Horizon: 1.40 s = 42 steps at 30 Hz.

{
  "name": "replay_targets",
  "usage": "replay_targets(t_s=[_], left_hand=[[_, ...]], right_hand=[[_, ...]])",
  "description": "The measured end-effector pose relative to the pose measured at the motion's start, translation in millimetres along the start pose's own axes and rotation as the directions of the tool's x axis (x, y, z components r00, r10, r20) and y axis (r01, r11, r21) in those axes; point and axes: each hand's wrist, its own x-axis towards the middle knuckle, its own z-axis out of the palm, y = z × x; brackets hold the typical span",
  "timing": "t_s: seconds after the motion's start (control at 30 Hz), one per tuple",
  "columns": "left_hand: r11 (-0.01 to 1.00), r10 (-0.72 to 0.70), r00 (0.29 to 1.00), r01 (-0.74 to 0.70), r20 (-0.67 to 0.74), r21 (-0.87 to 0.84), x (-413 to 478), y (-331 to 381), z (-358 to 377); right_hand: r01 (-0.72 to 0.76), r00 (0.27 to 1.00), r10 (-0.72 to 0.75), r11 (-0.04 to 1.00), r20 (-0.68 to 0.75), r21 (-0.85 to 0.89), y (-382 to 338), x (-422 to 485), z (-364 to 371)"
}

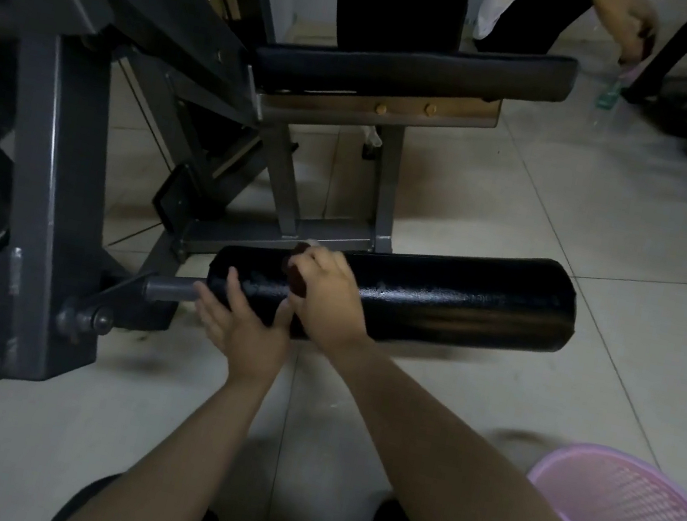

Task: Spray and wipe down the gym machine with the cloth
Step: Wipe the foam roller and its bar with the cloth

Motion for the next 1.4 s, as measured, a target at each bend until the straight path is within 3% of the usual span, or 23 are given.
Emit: replay_targets(t_s=[0.13,0.3,0.4,0.53,0.67,0.77,0.83,0.93,1.07,1.2,1.4], left_hand=[[1.000,0.011,1.000,-0.011,-0.001,0.008,2,3,2],[1.000,0.017,1.000,-0.017,-0.020,0.004,3,1,4],[1.000,0.014,1.000,-0.014,-0.015,0.002,2,2,5],[1.000,0.026,0.999,-0.026,-0.037,-0.014,1,3,2],[0.995,0.023,0.998,-0.029,-0.060,-0.094,0,0,-1],[0.992,0.018,0.998,-0.024,-0.054,-0.121,1,-4,-1],[0.991,0.002,0.998,-0.010,-0.063,-0.131,1,-6,-2],[0.991,0.010,0.996,-0.022,-0.092,-0.136,4,-1,-6],[0.986,-0.020,0.997,0.008,-0.068,-0.166,15,-6,-7],[0.982,-0.024,0.995,0.005,-0.097,-0.188,12,-18,-5],[0.979,-0.034,0.995,0.015,-0.089,-0.205,12,-11,-5]], right_hand=[[-0.126,0.983,0.118,0.991,-0.139,-0.047,44,-12,-35],[-0.331,0.911,0.282,0.935,-0.300,-0.128,102,-31,-90],[-0.431,0.865,0.343,0.882,-0.367,-0.191,130,-41,-118],[-0.536,0.801,0.444,0.830,-0.400,-0.151,126,-41,-127],[-0.392,0.870,0.369,0.920,-0.328,-0.003,78,-21,-101],[-0.270,0.940,0.300,0.946,-0.164,0.182,17,4,-64],[-0.152,0.986,0.162,0.972,-0.042,0.182,-23,19,-31],[-0.033,0.996,0.013,0.975,0.092,0.219,-68,28,17],[0.048,0.983,-0.084,0.977,0.166,0.209,-85,30,44],[0.123,0.974,-0.148,0.981,0.174,0.148,-57,30,31],[-0.043,0.998,0.042,0.999,0.036,0.023,-13,19,1]])
